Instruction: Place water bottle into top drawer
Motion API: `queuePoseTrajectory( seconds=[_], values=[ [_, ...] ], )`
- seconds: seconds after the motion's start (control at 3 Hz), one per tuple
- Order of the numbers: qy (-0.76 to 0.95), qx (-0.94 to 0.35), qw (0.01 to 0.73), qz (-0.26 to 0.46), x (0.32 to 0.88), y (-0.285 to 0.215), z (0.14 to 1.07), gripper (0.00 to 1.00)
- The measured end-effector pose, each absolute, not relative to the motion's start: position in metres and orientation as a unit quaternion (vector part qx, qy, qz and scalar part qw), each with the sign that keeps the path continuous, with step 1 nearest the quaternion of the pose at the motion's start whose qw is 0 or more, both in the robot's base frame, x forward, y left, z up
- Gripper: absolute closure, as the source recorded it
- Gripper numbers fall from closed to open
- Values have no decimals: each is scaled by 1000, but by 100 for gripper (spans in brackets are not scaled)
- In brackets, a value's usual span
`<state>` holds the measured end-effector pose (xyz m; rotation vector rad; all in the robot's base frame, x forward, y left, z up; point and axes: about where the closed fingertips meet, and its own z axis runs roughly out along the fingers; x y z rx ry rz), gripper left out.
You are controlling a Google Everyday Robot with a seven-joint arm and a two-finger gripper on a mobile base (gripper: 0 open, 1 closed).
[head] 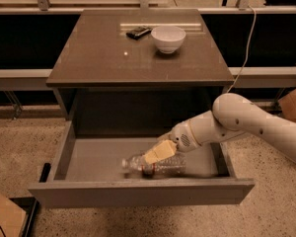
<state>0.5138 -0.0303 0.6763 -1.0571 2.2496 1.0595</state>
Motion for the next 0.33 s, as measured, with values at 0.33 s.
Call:
queuePoseTrajectory(
  seconds=[0.33],
  values=[
    [813, -382, 218, 383, 514, -30, 676, 0]
  ],
)
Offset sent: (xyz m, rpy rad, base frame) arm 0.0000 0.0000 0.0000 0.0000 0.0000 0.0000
